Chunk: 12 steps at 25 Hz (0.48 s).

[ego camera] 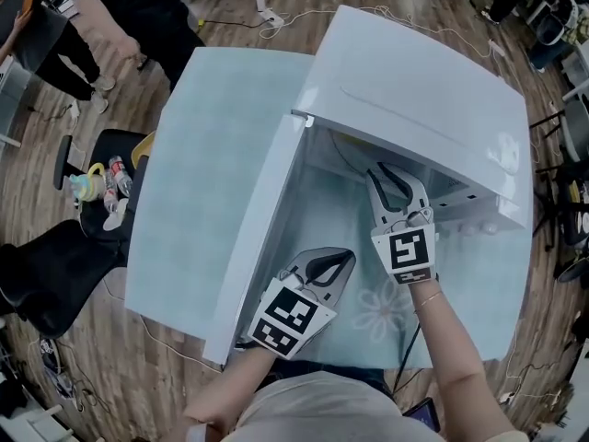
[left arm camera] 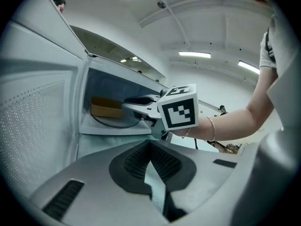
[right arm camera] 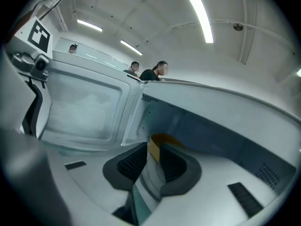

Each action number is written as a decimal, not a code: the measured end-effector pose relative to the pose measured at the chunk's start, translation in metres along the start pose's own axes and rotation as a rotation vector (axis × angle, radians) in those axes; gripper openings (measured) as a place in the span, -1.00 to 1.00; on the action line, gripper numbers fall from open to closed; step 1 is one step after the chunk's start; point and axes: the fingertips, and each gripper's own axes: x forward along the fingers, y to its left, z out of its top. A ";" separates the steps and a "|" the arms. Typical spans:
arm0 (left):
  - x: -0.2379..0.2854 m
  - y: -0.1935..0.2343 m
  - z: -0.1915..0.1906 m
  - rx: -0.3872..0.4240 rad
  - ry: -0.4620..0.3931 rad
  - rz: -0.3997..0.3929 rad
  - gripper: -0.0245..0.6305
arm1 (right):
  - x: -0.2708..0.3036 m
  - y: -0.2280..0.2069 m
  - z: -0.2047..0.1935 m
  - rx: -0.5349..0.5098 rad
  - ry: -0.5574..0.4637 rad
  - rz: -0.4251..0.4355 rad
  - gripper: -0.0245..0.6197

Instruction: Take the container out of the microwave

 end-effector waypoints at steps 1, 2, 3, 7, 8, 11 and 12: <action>0.001 0.000 0.000 -0.001 -0.001 -0.003 -0.89 | 0.005 -0.001 -0.002 -0.011 0.009 0.003 -0.65; 0.002 0.000 0.001 0.000 0.000 -0.007 -0.89 | 0.010 -0.002 -0.005 -0.029 0.020 0.007 -0.62; 0.002 -0.001 0.000 0.002 0.003 -0.011 -0.89 | 0.015 -0.003 -0.007 -0.052 0.032 0.011 -0.63; 0.003 -0.002 -0.003 0.006 0.016 -0.011 -0.89 | 0.033 -0.012 -0.017 -0.157 0.091 -0.004 -0.62; 0.003 -0.001 -0.003 0.004 0.016 -0.010 -0.89 | 0.037 -0.016 -0.019 -0.170 0.103 -0.016 -0.62; 0.003 -0.001 -0.003 -0.009 0.011 -0.015 -0.89 | 0.049 -0.024 -0.023 -0.182 0.129 -0.037 -0.62; 0.003 -0.001 -0.003 -0.012 0.009 -0.017 -0.89 | 0.052 -0.025 -0.025 -0.188 0.136 -0.035 -0.63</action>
